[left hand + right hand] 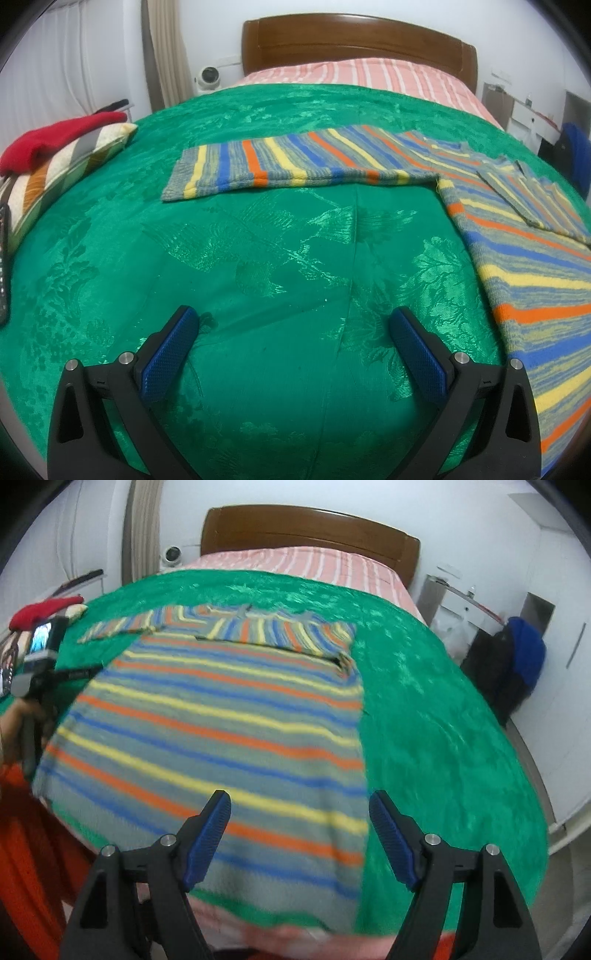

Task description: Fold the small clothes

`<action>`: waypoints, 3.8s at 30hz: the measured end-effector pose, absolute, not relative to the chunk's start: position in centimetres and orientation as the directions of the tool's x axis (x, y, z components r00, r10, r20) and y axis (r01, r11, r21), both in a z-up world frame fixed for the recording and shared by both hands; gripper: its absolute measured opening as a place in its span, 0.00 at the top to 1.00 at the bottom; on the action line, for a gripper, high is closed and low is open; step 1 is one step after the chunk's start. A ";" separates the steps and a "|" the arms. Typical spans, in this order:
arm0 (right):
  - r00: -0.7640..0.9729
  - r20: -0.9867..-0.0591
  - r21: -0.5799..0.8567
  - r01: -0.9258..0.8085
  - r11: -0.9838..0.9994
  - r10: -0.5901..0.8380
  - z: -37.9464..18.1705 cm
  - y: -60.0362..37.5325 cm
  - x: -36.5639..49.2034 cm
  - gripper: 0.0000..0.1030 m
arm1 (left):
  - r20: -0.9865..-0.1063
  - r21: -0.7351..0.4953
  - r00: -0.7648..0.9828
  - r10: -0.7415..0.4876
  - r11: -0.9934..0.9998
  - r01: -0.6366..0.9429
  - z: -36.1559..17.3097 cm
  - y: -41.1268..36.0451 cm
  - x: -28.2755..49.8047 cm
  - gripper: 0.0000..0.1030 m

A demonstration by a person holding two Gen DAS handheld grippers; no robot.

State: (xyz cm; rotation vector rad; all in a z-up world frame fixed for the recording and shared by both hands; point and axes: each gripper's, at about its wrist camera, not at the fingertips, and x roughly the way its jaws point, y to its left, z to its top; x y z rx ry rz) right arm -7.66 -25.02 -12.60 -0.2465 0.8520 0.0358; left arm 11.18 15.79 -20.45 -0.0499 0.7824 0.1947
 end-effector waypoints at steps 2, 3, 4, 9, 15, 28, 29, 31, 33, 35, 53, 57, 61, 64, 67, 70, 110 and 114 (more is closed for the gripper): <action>0.653 -0.753 -0.191 -0.102 0.976 -0.079 -12.1 -26.0 -8.2 0.25 | -0.714 0.033 0.681 0.163 0.979 -0.199 -20.3 15.7 11.2 0.00; 0.654 -0.752 -0.185 -0.090 0.979 -0.082 -11.8 -26.4 -8.3 0.25 | -0.722 0.032 0.672 0.164 0.978 -0.204 -20.2 15.7 11.0 0.00; 0.661 -0.746 -0.181 -0.076 0.981 -0.087 -11.3 -26.8 -8.6 0.24 | -0.729 0.029 0.665 0.163 0.978 -0.208 -20.1 15.8 10.9 0.00; 0.694 -0.717 -0.163 -0.065 0.985 -0.072 -9.5 -27.1 -9.8 0.21 | -0.766 -0.009 0.629 0.132 0.976 -0.217 -19.1 15.4 8.1 0.01; 0.727 -0.686 -0.148 -0.099 0.984 -0.031 -9.4 -26.7 -10.6 0.20 | -0.777 -0.086 0.629 0.018 0.987 -0.134 -17.1 13.1 3.6 0.01; 0.725 -0.688 -0.094 -0.135 0.986 0.034 -10.1 -26.5 -9.2 0.18 | -0.755 -0.121 0.646 -0.113 0.992 0.033 -12.0 9.8 0.5 0.00; 0.726 -0.687 -0.096 -0.131 0.987 0.030 -10.2 -26.5 -9.2 0.18 | -0.755 -0.127 0.646 -0.117 0.991 0.031 -12.2 9.8 0.8 0.00; 0.737 -0.675 -0.097 -0.122 0.988 0.025 -10.4 -26.5 -9.1 0.18 | -0.757 -0.121 0.644 -0.110 0.992 0.027 -12.9 9.8 1.4 0.00; 0.747 -0.664 -0.105 -0.115 0.988 0.016 -10.6 -26.5 -8.9 0.18 | -0.770 -0.123 0.629 -0.108 0.992 0.020 -13.5 10.3 2.4 0.01; 0.752 -0.659 -0.118 -0.103 0.988 0.000 -10.9 -26.4 -8.9 0.18 | -0.775 -0.151 0.619 -0.129 0.988 0.017 -13.4 11.5 3.9 0.01; 0.682 -0.731 -0.108 -0.125 0.986 0.006 -14.7 -26.5 -6.5 0.18 | -0.815 -0.327 0.578 -0.034 0.852 -0.410 -17.5 30.3 23.1 0.05; 0.666 -0.746 -0.096 -0.124 0.988 0.011 -15.2 -26.7 -6.2 0.18 | -0.860 -0.075 0.486 0.155 0.904 -0.421 -18.9 27.7 25.8 0.24; 0.674 -0.738 -0.080 -0.115 0.990 0.019 -15.0 -27.0 -6.3 0.18 | -0.852 -0.067 0.498 0.164 0.907 -0.415 -17.2 26.8 26.0 0.97; 0.682 -0.731 -0.055 -0.107 0.993 0.033 -14.9 -27.3 -6.1 0.18 | -0.782 -0.018 0.595 0.188 0.947 -0.322 -12.4 23.8 25.7 0.97; 0.680 -0.731 -0.035 -0.116 0.993 0.054 -14.9 -27.4 -6.1 0.18 | -0.710 0.030 0.690 0.138 0.986 -0.166 -7.1 17.9 25.4 0.97; 0.679 -0.731 -0.020 -0.122 0.992 0.069 -14.9 -27.4 -6.2 0.18 | -0.650 0.071 0.759 0.022 0.997 0.032 -2.8 9.3 24.2 0.97; 0.734 -0.678 -0.078 -0.013 0.997 -0.043 -12.7 -35.7 -0.8 0.15 | -0.784 -0.087 0.620 0.037 0.982 -0.169 -18.4 15.3 7.0 0.01; 0.735 -0.675 -0.098 -0.001 0.995 -0.065 -14.4 -37.3 2.9 0.15 | -0.722 -0.038 0.686 0.088 0.985 -0.166 -20.3 14.8 6.3 0.01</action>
